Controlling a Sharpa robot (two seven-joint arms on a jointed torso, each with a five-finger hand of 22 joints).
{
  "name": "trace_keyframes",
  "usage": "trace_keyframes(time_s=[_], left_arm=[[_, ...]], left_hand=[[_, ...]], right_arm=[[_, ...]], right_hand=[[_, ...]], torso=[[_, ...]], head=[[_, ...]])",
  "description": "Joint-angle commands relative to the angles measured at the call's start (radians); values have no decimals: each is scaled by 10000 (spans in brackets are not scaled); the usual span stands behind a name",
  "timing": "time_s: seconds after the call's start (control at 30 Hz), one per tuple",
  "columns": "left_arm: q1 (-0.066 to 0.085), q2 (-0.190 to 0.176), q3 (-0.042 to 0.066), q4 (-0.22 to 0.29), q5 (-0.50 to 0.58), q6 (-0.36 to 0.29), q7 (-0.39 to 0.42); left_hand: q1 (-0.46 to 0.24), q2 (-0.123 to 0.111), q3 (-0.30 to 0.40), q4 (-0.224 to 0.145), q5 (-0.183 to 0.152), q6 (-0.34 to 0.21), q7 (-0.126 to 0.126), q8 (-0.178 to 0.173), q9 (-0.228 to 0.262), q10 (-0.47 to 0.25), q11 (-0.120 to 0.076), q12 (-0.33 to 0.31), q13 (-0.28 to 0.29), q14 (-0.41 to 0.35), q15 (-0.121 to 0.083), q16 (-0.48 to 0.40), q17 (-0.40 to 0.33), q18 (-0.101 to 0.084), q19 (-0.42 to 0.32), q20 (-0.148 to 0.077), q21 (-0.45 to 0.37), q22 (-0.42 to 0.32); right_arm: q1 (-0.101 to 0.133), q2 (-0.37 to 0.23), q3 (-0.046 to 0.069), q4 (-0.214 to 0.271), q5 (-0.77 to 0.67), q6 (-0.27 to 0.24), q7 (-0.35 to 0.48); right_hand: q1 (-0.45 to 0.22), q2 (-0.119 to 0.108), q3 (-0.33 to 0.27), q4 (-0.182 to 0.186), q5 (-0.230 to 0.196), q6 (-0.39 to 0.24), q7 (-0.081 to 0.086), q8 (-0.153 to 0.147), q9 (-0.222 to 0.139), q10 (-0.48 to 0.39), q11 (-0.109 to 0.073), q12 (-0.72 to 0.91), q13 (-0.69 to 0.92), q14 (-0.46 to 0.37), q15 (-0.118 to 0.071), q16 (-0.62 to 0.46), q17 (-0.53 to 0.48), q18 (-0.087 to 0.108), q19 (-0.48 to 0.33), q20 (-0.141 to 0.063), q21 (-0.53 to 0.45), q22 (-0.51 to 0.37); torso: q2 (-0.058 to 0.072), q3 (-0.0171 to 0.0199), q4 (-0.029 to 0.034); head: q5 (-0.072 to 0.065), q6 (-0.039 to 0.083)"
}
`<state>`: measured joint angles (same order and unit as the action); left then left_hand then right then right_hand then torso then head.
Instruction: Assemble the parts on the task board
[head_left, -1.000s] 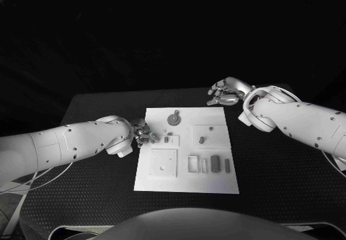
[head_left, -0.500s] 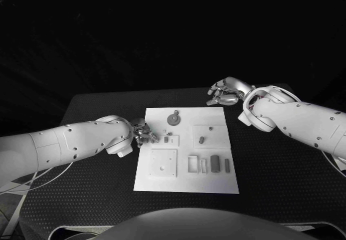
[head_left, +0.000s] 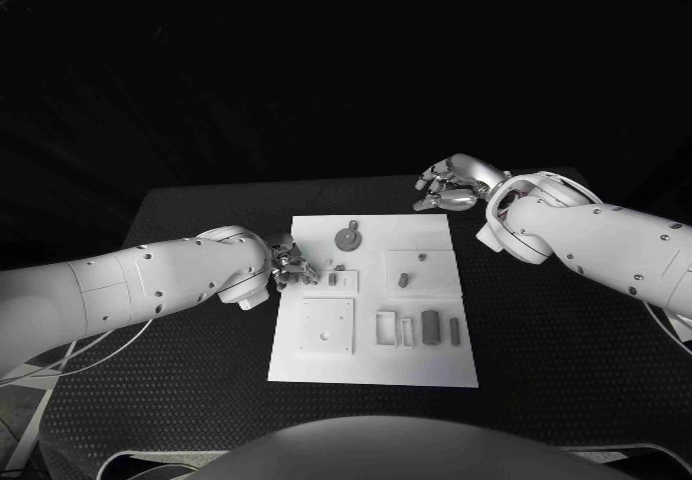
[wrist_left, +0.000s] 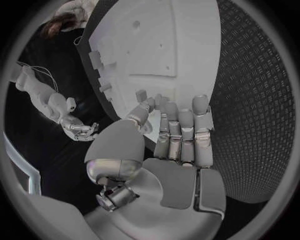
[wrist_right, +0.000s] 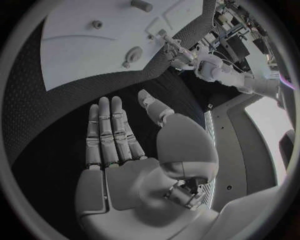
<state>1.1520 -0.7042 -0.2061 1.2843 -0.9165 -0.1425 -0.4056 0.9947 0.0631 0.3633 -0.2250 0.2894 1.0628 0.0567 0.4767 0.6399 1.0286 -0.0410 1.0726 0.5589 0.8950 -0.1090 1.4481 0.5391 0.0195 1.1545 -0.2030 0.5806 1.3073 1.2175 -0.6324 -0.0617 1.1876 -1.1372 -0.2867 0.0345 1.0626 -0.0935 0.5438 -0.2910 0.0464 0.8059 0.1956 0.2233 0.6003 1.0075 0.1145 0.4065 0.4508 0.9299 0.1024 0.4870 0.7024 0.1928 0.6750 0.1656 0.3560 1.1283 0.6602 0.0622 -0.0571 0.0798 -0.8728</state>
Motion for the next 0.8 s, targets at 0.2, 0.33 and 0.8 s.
trace_keyframes(time_s=[0.2,0.33,0.8], left_arm=[[-28,109,-11,-107,-402,395,-404],[-27,118,-8,-101,-403,396,-400],[-26,112,-7,-57,-142,21,-219]], left_hand=[[67,155,698,-619,16,70,-21,-52,1,11,-43,38,13,3,-57,34,16,260,-33,-67,53,227],[75,153,707,-625,20,70,-22,-55,11,11,-44,41,13,3,-59,37,18,261,-33,-70,59,228],[-786,-1060,605,127,-1244,-400,173,-560,79,-24,97,-11,-78,-14,-63,-41,-60,272,-67,-88,-17,141]], right_arm=[[-1,1,6,6,-16,90,82],[-1,0,6,11,-16,107,86],[-1,-2,6,-8,-16,93,81]], right_hand=[[30,43,-78,-2,15,87,0,67,-15,-83,-25,68,-18,20,32,-43,23,-80,-15,57,-37,14],[30,42,-78,-2,14,87,0,67,-15,-83,-25,71,-22,21,32,-46,26,-79,-15,58,-39,15],[29,37,-81,-4,14,84,0,67,-18,-87,-25,77,-34,22,32,-56,34,-77,-17,61,-44,18]], torso=[[-2,5,-4],[0,6,-2],[-5,1,5]], head=[[0,2],[-8,2],[-31,2]])
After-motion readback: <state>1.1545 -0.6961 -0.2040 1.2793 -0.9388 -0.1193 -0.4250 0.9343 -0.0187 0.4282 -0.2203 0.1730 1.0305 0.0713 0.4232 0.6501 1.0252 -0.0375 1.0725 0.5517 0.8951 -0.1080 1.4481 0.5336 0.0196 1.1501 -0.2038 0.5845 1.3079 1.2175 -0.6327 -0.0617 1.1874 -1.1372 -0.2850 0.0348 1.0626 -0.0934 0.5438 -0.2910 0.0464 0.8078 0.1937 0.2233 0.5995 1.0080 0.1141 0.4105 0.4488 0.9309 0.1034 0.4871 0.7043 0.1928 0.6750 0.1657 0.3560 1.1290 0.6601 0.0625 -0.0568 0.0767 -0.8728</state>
